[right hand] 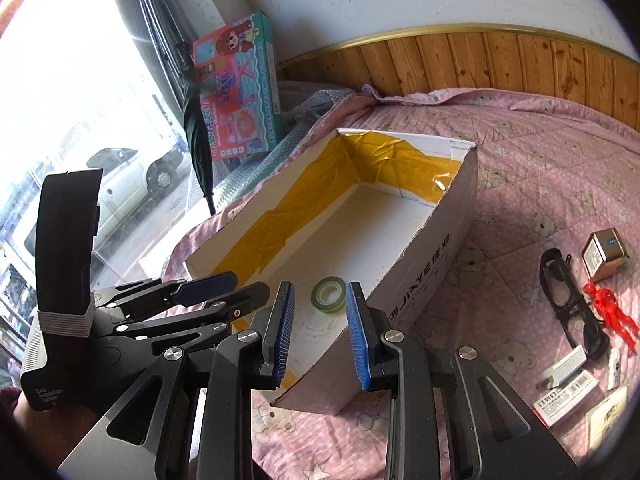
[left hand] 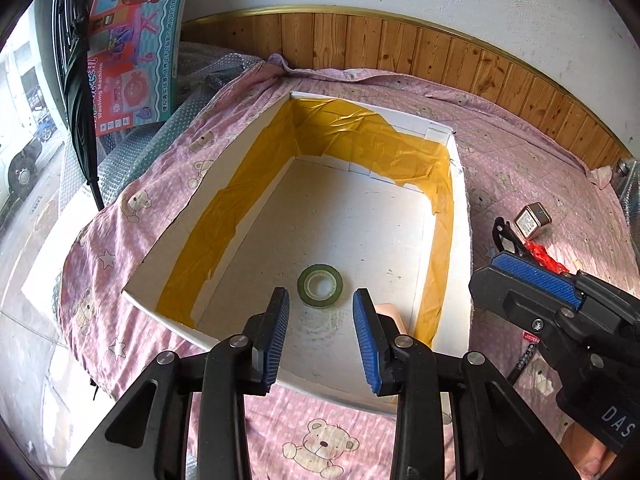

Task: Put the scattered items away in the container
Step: 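Move both tools back over the scattered items on the bedspread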

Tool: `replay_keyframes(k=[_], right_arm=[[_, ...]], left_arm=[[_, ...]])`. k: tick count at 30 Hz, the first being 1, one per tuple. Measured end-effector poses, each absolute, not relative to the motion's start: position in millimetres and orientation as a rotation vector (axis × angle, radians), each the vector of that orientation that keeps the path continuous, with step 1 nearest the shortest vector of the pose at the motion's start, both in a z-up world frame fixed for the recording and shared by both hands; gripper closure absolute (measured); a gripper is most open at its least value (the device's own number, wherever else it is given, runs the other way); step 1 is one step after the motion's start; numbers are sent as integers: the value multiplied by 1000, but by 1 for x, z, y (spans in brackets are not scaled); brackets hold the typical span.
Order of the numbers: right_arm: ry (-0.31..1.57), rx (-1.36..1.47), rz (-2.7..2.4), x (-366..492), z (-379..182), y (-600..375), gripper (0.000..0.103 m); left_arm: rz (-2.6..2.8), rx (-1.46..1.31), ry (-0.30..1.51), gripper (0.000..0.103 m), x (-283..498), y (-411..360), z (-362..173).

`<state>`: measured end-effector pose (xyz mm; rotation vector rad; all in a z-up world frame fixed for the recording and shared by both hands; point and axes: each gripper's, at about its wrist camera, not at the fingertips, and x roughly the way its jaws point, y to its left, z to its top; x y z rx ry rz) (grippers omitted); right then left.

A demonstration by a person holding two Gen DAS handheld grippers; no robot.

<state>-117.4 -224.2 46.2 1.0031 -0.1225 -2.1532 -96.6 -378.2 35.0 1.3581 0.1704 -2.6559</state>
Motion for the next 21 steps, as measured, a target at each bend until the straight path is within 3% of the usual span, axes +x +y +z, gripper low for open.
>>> replay_keyframes(k=[11, 21], right_arm=[[-239, 986, -2173, -75, 39, -176, 74], [-404, 1084, -2291, -53, 6, -80, 72]], left_arm=[[-2730, 1334, 156, 68, -68, -347, 41], [-2885, 1470, 31, 64, -60, -261, 28]])
